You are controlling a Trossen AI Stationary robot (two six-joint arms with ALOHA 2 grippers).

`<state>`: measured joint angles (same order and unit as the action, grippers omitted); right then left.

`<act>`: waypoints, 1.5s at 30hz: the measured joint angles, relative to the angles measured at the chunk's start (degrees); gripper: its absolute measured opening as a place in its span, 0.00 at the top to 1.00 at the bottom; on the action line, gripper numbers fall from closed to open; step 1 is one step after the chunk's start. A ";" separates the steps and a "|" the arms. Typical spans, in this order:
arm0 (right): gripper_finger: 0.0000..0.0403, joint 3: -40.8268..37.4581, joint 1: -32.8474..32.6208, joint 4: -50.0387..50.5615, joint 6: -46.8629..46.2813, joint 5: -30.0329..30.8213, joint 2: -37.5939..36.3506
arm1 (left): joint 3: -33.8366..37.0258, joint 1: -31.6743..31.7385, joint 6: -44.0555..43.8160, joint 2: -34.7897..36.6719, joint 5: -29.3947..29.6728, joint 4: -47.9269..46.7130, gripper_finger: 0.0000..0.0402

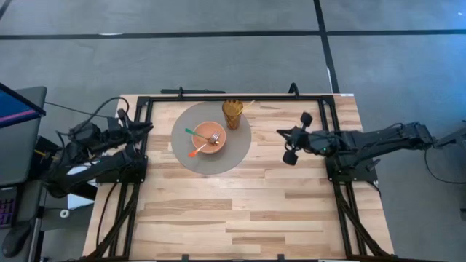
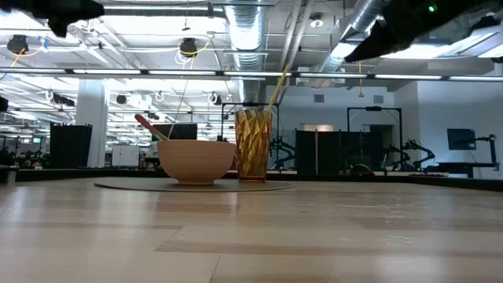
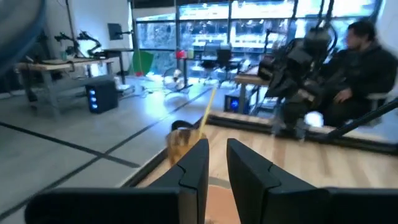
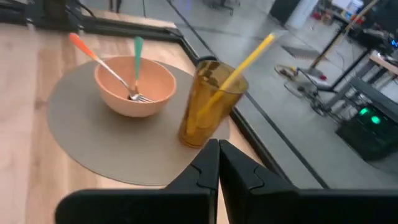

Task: Pick & Place Utensil
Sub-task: Return to Home Position

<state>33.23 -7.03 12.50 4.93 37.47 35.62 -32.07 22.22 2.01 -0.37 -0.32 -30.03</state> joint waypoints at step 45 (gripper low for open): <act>1.00 -31.71 -2.22 -13.60 -1.97 -1.84 -33.83 | 31.75 -0.07 -8.47 -15.75 -12.17 49.41 0.86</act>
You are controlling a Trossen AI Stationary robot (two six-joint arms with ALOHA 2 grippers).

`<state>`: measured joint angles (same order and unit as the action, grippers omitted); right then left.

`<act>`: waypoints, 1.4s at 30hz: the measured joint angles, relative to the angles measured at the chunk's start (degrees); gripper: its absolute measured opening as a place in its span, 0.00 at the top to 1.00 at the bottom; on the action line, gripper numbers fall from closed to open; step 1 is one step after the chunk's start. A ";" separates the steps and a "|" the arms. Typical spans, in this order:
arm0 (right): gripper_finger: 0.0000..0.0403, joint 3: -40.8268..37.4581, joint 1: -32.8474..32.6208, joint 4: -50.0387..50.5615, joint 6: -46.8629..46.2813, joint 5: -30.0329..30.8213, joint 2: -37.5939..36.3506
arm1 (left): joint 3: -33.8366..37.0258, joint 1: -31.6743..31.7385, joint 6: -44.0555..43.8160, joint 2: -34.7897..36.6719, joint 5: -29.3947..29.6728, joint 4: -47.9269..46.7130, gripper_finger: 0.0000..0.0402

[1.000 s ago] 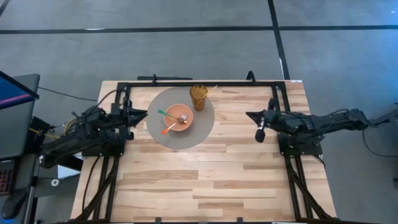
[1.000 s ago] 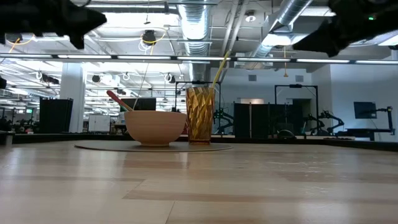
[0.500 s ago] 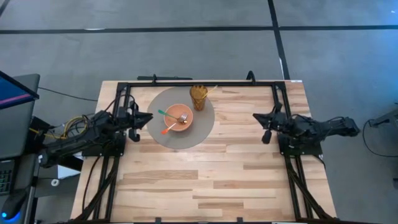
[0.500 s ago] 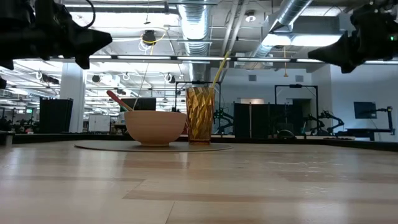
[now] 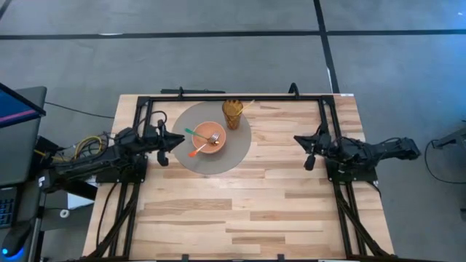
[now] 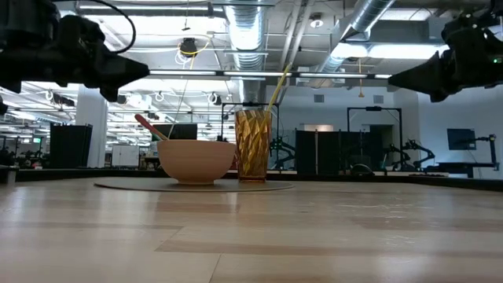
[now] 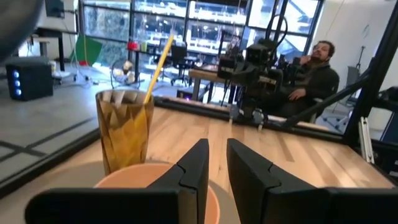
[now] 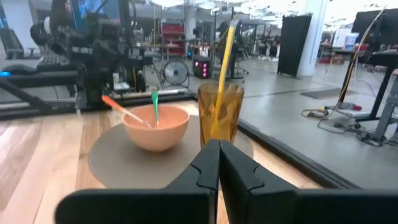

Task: Pick & Place Utensil
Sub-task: Return to Home Position

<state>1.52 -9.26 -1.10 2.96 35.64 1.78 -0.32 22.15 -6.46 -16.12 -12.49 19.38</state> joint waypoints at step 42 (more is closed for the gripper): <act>1.00 -0.02 0.00 0.15 0.02 0.17 0.83 | -0.02 0.01 0.13 -4.74 0.00 0.89 0.86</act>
